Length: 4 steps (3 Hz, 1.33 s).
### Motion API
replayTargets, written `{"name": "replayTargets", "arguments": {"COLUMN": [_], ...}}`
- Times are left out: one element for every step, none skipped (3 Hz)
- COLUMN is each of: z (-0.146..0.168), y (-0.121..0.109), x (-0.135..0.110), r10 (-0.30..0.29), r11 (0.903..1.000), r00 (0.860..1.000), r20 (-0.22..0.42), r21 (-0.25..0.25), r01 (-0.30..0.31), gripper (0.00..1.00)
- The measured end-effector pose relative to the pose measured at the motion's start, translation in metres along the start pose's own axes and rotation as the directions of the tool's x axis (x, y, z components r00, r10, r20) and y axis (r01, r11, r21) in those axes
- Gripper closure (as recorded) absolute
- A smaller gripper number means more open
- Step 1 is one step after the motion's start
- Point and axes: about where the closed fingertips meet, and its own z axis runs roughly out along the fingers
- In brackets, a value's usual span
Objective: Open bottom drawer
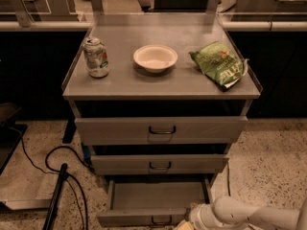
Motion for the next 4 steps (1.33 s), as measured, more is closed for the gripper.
{"name": "replayTargets", "arguments": {"z": [0.025,0.051,0.049,0.048], "y": [-0.013,-0.022,-0.022,-0.014], "x": [0.011,0.020,0.018,0.028], "r10": [0.011,0.006,0.006,0.021], "r11": [0.9999,0.9997,0.9997,0.9987], "r00": [0.999,0.998,0.998,0.995], "r20": [-0.031,-0.065,-0.065,-0.097], "r21": [-0.003,-0.023,-0.023,-0.045], "r01": [-0.011,-0.007,-0.007,-0.025], "gripper": [0.00,0.00,0.00,0.00]}}
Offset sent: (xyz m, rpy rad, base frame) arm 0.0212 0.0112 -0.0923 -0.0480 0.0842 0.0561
